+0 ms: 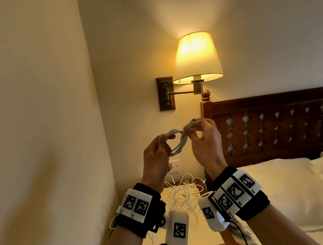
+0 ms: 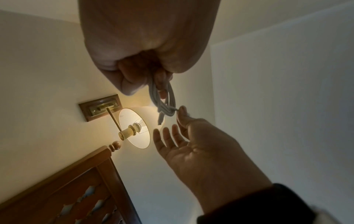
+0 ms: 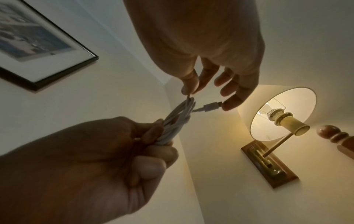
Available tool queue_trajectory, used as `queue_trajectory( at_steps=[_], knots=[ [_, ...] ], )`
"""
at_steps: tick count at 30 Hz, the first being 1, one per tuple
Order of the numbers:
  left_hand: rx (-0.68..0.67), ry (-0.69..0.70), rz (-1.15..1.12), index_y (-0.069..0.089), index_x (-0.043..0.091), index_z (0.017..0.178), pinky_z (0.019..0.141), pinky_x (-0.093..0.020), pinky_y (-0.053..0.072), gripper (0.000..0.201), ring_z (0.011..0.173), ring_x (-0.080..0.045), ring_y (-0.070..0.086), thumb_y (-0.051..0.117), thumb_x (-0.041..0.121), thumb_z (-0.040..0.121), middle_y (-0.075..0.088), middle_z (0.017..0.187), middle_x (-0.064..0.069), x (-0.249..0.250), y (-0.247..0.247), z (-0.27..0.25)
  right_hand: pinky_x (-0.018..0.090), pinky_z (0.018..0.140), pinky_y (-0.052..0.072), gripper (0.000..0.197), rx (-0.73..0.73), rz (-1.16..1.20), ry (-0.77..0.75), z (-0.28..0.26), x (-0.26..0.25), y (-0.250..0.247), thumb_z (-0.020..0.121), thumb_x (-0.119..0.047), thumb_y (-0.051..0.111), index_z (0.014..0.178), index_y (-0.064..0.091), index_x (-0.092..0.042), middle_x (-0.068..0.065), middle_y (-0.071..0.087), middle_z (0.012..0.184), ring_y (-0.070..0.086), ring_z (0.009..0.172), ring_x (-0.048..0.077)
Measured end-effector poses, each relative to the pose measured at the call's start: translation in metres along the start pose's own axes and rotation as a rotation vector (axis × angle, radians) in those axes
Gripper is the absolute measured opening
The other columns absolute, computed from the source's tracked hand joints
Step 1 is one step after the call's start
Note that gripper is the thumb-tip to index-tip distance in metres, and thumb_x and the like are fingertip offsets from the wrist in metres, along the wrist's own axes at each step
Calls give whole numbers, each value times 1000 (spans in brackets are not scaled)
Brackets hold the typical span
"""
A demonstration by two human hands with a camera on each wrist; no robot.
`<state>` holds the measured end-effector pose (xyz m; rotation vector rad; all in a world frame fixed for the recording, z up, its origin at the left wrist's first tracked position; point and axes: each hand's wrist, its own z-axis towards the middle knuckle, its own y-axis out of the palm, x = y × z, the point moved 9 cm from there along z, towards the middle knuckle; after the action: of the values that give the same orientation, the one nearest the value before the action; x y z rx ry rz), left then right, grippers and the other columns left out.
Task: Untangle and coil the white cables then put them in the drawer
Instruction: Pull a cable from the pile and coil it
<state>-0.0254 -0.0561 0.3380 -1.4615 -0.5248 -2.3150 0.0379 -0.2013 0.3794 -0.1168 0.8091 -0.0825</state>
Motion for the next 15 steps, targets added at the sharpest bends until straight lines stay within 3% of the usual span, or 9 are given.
queue_trajectory(
  at_steps=[2,4,6,11,13,15],
  knots=[
    [1,3,6,70,21,101,49,-24,29,36,61,-13,32,39,39,102,38,68,0,0,-5,2,3,82,42,15,-174,41,-22,0,-2,13,96,-16,56,110,58,-11,-8,55,114,54,101,0],
    [-6,-5,25,70,21,101,47,-22,29,37,58,-11,32,39,41,101,38,65,2,0,-11,4,19,88,50,13,-349,65,-17,-2,-2,22,96,-15,56,109,56,-14,-6,64,108,61,99,2],
    [-29,-32,29,70,22,102,47,-22,29,37,57,-10,32,40,43,101,39,64,4,-4,-13,5,23,80,54,13,-402,37,-52,-5,-3,22,92,-16,63,104,58,-17,-5,69,99,66,92,5],
    [-80,-49,-32,66,14,104,46,-21,34,47,59,-10,41,49,55,90,57,77,-3,-15,-9,-4,24,68,59,19,-218,143,-20,-15,12,6,86,-12,71,99,59,-18,-1,71,95,71,85,9],
    [-37,-58,-47,65,14,113,43,-21,39,41,60,-10,51,61,45,87,66,86,-6,-27,-11,-10,28,66,60,16,-133,189,43,-22,28,0,86,-14,71,97,60,-17,3,71,95,72,84,13],
    [10,-93,-74,66,10,113,45,-23,46,39,63,-12,63,70,35,83,72,85,-6,-43,-11,-17,29,65,60,14,-98,229,103,-32,44,0,86,-14,70,95,60,-16,5,71,95,73,82,15]
  ],
)
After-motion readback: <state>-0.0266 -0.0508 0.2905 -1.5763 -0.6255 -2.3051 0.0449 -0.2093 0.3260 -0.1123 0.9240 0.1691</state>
